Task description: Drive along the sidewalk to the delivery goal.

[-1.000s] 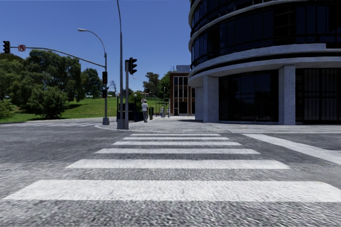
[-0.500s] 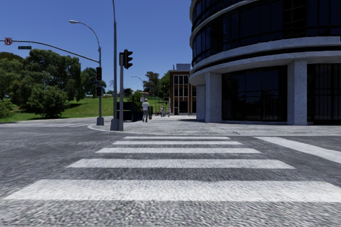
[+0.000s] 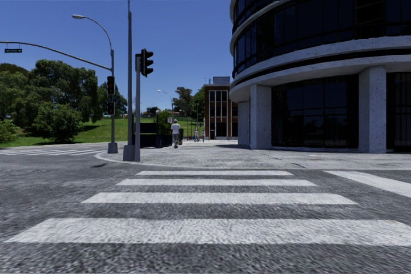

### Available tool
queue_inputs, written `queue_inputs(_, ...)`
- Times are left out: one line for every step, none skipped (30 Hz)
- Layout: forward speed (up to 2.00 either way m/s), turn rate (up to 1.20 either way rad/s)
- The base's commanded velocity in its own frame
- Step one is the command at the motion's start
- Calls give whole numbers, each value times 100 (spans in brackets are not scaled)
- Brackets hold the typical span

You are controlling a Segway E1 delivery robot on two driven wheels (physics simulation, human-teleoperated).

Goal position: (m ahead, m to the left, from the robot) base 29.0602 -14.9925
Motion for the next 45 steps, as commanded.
queue_inputs(200, 0)
queue_inputs(200, 0)
queue_inputs(200, 0)
queue_inputs(200, -1)
queue_inputs(200, -8)
queue_inputs(200, -13)
queue_inputs(200, -13)
queue_inputs(200, -14)
queue_inputs(200, -14)
queue_inputs(200, -16)
queue_inputs(200, -18)
queue_inputs(200, -18)
queue_inputs(200, -18)
queue_inputs(200, -18)
queue_inputs(200, -18)
queue_inputs(200, -6)
queue_inputs(200, -6)
queue_inputs(200, 0)
queue_inputs(200, 0)
queue_inputs(200, 0)
queue_inputs(200, 0)
queue_inputs(200, 0)
queue_inputs(200, 0)
queue_inputs(200, 0)
queue_inputs(200, 0)
queue_inputs(200, 0)
queue_inputs(200, 0)
queue_inputs(200, -9)
queue_inputs(200, -15)
queue_inputs(200, -17)
queue_inputs(200, -19)
queue_inputs(200, -19)
queue_inputs(200, -22)
queue_inputs(200, -28)
queue_inputs(200, -30)
queue_inputs(200, -30)
queue_inputs(200, -30)
queue_inputs(200, -25)
queue_inputs(200, -2)
queue_inputs(200, 0)
queue_inputs(200, 0)
queue_inputs(200, 0)
queue_inputs(200, 0)
queue_inputs(200, 0)
queue_inputs(200, 0)
